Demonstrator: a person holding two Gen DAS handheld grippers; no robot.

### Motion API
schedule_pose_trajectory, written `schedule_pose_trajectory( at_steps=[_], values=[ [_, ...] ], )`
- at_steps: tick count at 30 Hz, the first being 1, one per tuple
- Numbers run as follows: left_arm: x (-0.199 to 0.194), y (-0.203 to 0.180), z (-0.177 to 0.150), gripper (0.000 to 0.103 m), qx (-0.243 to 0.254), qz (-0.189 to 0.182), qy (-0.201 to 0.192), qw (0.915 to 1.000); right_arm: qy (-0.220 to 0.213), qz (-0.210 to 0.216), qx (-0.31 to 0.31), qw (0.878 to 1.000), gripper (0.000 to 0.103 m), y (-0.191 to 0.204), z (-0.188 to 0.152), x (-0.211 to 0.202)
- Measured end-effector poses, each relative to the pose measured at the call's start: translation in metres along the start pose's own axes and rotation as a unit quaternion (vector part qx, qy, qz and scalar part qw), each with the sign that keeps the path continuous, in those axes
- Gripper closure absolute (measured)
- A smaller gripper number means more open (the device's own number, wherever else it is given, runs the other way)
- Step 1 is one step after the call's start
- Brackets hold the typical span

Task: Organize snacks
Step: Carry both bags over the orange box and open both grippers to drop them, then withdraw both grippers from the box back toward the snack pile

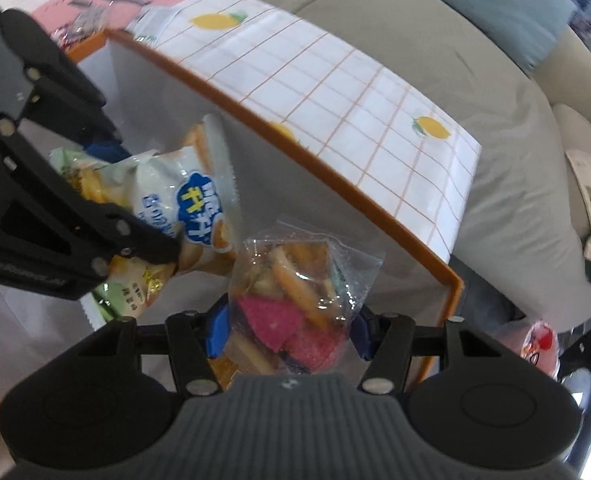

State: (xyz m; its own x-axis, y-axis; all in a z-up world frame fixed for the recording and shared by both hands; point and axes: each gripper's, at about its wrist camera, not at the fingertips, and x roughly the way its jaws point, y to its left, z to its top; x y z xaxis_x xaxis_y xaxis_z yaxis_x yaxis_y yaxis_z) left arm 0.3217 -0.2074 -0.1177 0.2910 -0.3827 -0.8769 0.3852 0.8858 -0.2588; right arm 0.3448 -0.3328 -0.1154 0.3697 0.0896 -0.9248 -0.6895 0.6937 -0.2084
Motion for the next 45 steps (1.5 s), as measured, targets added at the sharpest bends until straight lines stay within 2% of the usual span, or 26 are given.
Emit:
schedule_pose_trajectory(
  at_steps=[9, 12, 15, 21, 23, 26, 34, 39, 45],
  values=[
    [0.017, 0.003, -0.002, 0.061, -0.020, -0.001, 0.006, 0.9998, 0.027, -0.003, -0.028, 0.999, 0.045, 0.010, 0.001, 0.019],
    [0.017, 0.003, -0.004, 0.052, -0.017, 0.004, 0.009, 0.9998, 0.029, -0.007, -0.029, 0.999, 0.045, 0.009, -0.001, 0.021],
    [0.014, 0.002, -0.004, 0.047, -0.017, 0.015, 0.013, 0.9997, 0.029, -0.013, -0.026, 0.999, 0.043, 0.012, 0.000, 0.022],
    [-0.006, 0.001, -0.008, 0.039, -0.008, 0.022, 0.008, 0.9997, 0.037, -0.036, -0.026, 0.998, 0.031, 0.017, 0.002, 0.011],
    [-0.015, 0.000, -0.010, 0.036, -0.003, 0.031, 0.006, 0.9995, 0.033, -0.041, -0.017, 0.998, 0.025, 0.018, 0.002, 0.002],
    [-0.036, -0.002, -0.017, 0.036, 0.003, 0.033, -0.001, 0.9995, 0.027, -0.054, 0.001, 0.998, 0.016, 0.021, 0.002, -0.015],
    [-0.101, -0.013, -0.041, 0.036, 0.026, 0.035, -0.040, 0.9983, 0.035, -0.087, 0.082, 0.992, 0.016, 0.058, -0.008, -0.068],
    [-0.140, -0.016, -0.063, 0.036, 0.028, 0.037, -0.061, 0.9970, 0.021, -0.071, 0.156, 0.985, 0.016, 0.067, -0.016, -0.089],
    [-0.180, -0.008, -0.099, 0.036, 0.003, 0.037, -0.087, 0.9955, -0.014, -0.062, 0.219, 0.974, 0.016, 0.107, -0.029, -0.123]
  ],
)
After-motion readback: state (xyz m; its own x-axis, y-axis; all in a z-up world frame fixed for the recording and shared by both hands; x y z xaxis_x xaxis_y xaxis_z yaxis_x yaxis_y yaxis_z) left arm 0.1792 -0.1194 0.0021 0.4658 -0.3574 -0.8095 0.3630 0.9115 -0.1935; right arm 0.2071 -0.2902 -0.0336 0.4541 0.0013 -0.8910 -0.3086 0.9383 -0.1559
